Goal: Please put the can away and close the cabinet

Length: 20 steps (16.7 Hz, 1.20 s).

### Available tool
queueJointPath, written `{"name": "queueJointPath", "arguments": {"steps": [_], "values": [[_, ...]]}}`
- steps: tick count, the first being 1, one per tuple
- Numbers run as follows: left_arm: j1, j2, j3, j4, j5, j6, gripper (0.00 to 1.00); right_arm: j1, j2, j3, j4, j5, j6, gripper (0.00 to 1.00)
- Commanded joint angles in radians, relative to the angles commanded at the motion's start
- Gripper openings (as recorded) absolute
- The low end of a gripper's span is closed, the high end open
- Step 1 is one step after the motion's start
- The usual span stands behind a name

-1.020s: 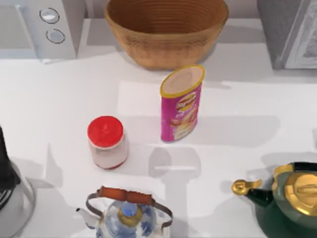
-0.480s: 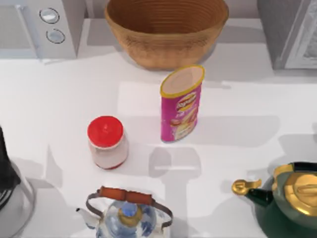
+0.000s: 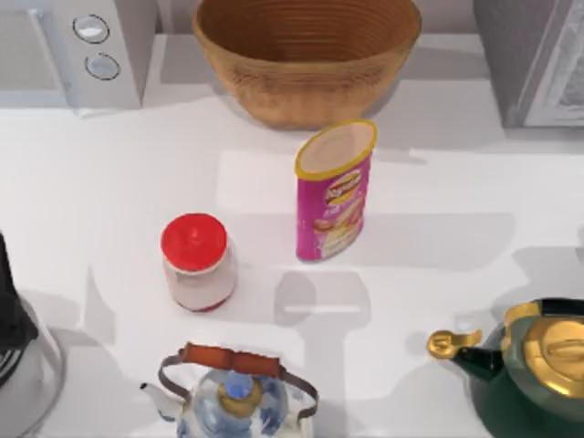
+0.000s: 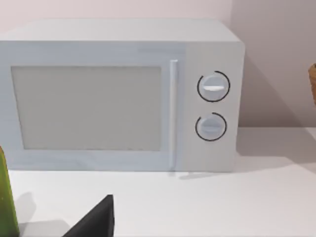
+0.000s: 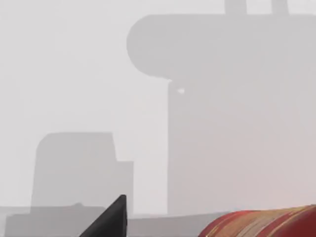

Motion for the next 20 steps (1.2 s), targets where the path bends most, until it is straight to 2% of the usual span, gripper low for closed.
{"name": "queueJointPath", "arguments": {"steps": [10, 20], "values": [[0.0, 0.0, 0.0, 0.0, 0.0, 0.0, 1.0, 0.0, 0.0, 0.0, 0.0, 0.0, 0.0, 0.02], [0.0, 0.0, 0.0, 0.0, 0.0, 0.0, 1.0, -0.002, -0.001, 0.003, -0.003, 0.0, 0.001, 0.0]]}}
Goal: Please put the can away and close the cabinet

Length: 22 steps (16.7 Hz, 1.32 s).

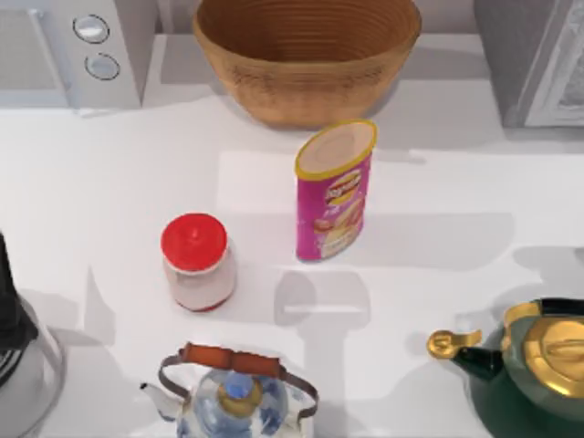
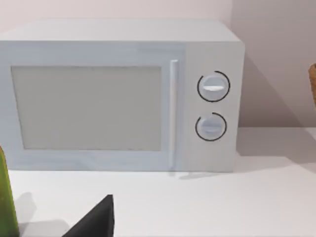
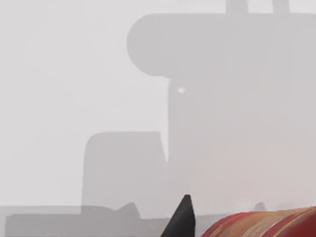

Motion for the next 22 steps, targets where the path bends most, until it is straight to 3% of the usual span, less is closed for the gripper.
{"name": "queueJointPath", "arguments": {"steps": [4, 13, 22], "values": [[0.0, 0.0, 0.0, 0.0, 0.0, 0.0, 1.0, -0.008, -0.028, 0.076, -0.111, 0.002, 0.0, 0.0], [0.0, 0.0, 0.0, 0.0, 0.0, 0.0, 1.0, -0.006, -0.245, 0.372, -0.636, -0.006, -0.007, 0.0], [0.0, 0.0, 0.0, 0.0, 0.0, 0.0, 1.0, -0.007, -0.287, 0.364, -0.658, -0.005, -0.002, 0.0]]}}
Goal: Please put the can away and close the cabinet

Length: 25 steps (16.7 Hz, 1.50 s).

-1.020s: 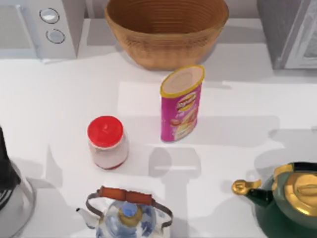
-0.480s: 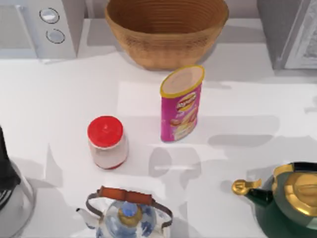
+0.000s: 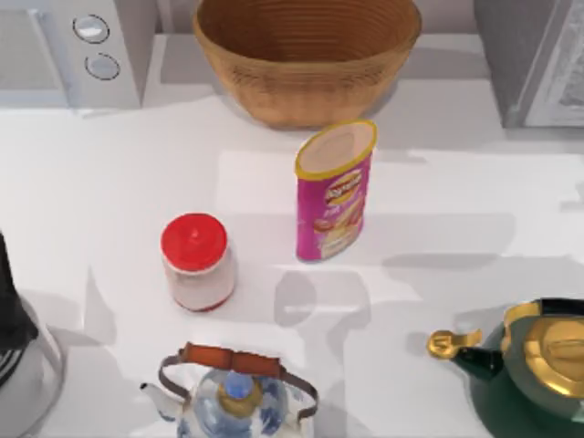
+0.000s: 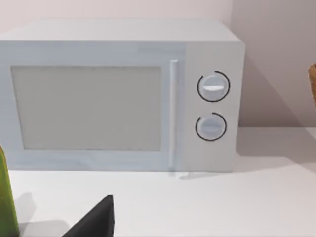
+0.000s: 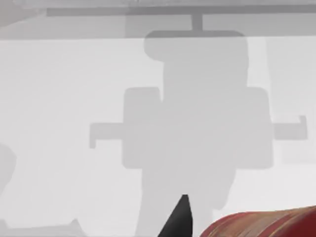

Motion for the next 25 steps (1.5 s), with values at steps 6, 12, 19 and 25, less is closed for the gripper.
{"name": "queueJointPath", "arguments": {"steps": [6, 12, 19, 25], "values": [[0.0, 0.0, 0.0, 0.0, 0.0, 0.0, 1.0, 0.035, -0.287, -0.214, 0.173, -0.005, 0.035, 0.0], [0.0, 0.0, 0.0, 0.0, 0.0, 0.0, 1.0, 0.126, -0.895, -0.65, 0.402, 0.033, 0.084, 0.0], [0.0, 0.0, 0.0, 0.0, 0.0, 0.0, 1.0, 0.244, -1.359, -1.003, 0.536, 0.136, 0.165, 0.0], [0.0, 0.0, 0.0, 0.0, 0.0, 0.0, 1.0, 0.261, -1.4, -1.029, 0.541, 0.15, 0.176, 0.0]]}}
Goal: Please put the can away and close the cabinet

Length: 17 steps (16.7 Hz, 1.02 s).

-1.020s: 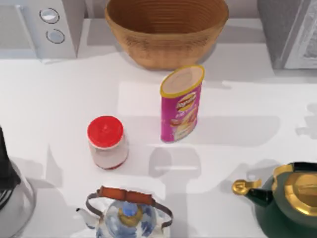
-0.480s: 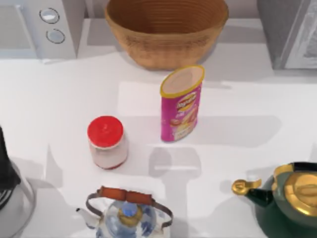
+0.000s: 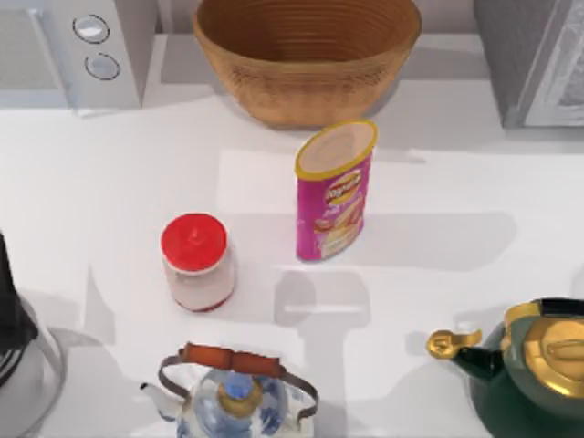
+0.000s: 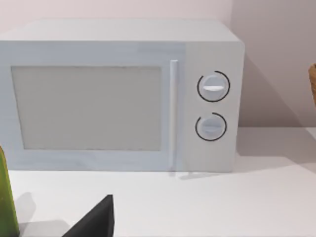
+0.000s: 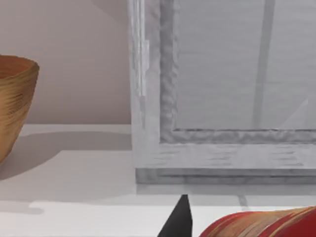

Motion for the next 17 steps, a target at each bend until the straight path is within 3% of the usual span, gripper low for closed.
{"name": "queueJointPath", "arguments": {"steps": [4, 8, 17], "values": [[0.0, 0.0, 0.0, 0.0, 0.0, 0.0, 1.0, 0.0, 0.024, 0.03, -0.004, 0.004, -0.003, 0.0], [0.0, 0.0, 0.0, 0.0, 0.0, 0.0, 1.0, 0.025, 0.13, 0.208, -0.024, 0.035, -0.021, 0.0], [0.0, 0.0, 0.0, 0.0, 0.0, 0.0, 1.0, 0.113, 0.655, 1.092, -0.184, 0.137, -0.032, 0.0]]}}
